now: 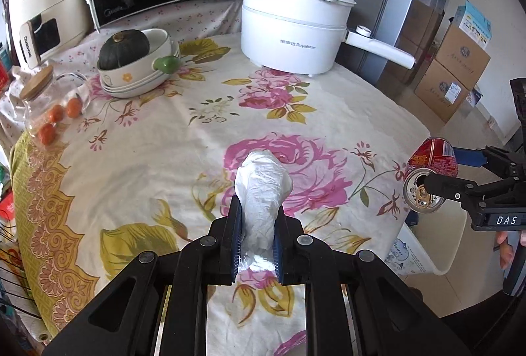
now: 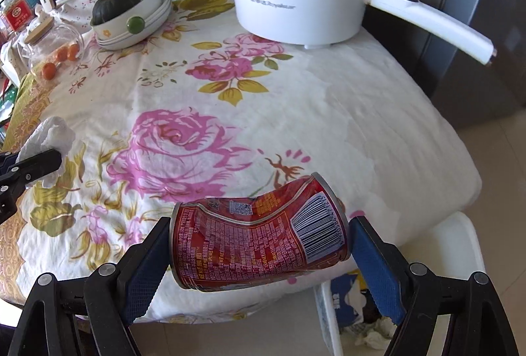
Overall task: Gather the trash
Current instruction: 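Carry tissue and can over the bin and open left, then open right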
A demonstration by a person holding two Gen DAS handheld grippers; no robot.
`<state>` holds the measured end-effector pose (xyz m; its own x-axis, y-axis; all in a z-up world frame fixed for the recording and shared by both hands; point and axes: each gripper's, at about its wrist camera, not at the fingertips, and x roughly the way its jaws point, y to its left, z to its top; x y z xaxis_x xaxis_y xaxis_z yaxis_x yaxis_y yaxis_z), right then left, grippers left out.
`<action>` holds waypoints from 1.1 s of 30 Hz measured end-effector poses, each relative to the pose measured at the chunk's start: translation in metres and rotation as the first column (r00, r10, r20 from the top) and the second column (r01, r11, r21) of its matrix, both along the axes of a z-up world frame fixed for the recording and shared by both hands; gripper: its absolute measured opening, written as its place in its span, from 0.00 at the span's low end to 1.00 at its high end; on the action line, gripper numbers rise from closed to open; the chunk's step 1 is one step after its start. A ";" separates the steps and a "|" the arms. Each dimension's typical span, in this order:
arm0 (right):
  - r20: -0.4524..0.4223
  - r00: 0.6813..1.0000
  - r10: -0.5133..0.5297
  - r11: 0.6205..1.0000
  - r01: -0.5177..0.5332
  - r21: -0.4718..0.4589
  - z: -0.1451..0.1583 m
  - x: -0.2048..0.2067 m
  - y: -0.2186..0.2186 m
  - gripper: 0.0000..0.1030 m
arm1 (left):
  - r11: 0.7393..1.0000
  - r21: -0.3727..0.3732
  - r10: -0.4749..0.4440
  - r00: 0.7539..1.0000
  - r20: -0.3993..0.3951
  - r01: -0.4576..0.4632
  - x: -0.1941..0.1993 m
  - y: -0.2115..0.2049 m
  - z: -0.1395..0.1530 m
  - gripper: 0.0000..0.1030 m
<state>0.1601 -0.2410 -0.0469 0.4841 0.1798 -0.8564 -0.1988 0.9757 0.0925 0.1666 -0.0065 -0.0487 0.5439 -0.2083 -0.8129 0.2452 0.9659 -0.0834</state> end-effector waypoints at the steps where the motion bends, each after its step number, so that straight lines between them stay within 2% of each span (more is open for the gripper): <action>1: 0.003 1.000 -0.012 1.000 0.012 0.014 -0.003 -0.003 -0.009 0.85 | 1.000 -0.006 -0.017 1.000 -0.003 0.017 0.000 -0.008 -0.001 0.16; 5: -0.064 0.995 -0.075 0.997 0.077 0.024 -0.016 -0.008 -0.041 0.86 | 0.996 -0.012 -0.090 0.996 -0.005 0.090 -0.001 -0.044 -0.005 0.16; 10: -0.066 0.988 -0.138 0.989 0.141 0.044 -0.017 -0.012 -0.083 0.85 | 0.983 -0.033 -0.182 0.983 -0.013 0.182 -0.001 -0.088 -0.010 0.16; 13: -0.084 0.980 -0.178 0.982 0.182 0.041 -0.022 -0.018 -0.108 0.86 | 0.969 -0.082 -0.235 0.972 -0.030 0.232 -0.001 -0.112 -0.013 0.16; 16: -0.101 0.972 -0.213 0.976 0.216 0.016 -0.029 -0.027 -0.131 0.86 | 0.951 -0.131 -0.290 0.955 -0.055 0.281 -0.002 -0.138 -0.020 0.16; 23: -0.137 0.948 -0.288 0.957 0.290 -0.007 -0.044 -0.054 -0.181 0.86 | 0.901 -0.195 -0.411 0.906 -0.100 0.387 -0.014 -0.200 -0.040 0.16; 29: -0.160 0.928 -0.337 0.941 0.339 -0.018 -0.053 -0.069 -0.210 0.86 | 0.864 -0.196 -0.488 0.868 -0.097 0.464 -0.024 -0.246 -0.056 0.18; 30: -0.162 0.925 -0.343 0.939 0.344 -0.020 -0.054 -0.071 -0.214 0.86 | 0.856 -0.198 -0.502 0.859 -0.096 0.478 -0.024 -0.252 -0.059 0.19; 31: -0.163 0.923 -0.349 0.936 0.351 -0.022 -0.054 -0.072 -0.217 0.86 | 0.849 -0.196 -0.515 0.851 -0.099 0.491 -0.023 -0.257 -0.061 0.26; 32: -0.163 0.920 -0.356 0.934 0.357 -0.024 -0.055 -0.073 -0.219 0.86 | 0.848 -0.186 -0.520 0.848 -0.102 0.497 -0.023 -0.262 -0.063 0.39; 33: -0.163 0.918 -0.363 0.931 0.363 -0.027 -0.055 -0.074 -0.222 0.86 | 0.854 -0.168 -0.511 0.854 -0.096 0.492 -0.024 -0.264 -0.064 0.47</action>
<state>0.0857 -0.4631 -0.1023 0.3716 0.0216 -0.9282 0.1871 0.9775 0.0976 0.1423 -0.2705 -0.1131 0.2256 -0.5342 -0.8147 0.6707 0.6917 -0.2679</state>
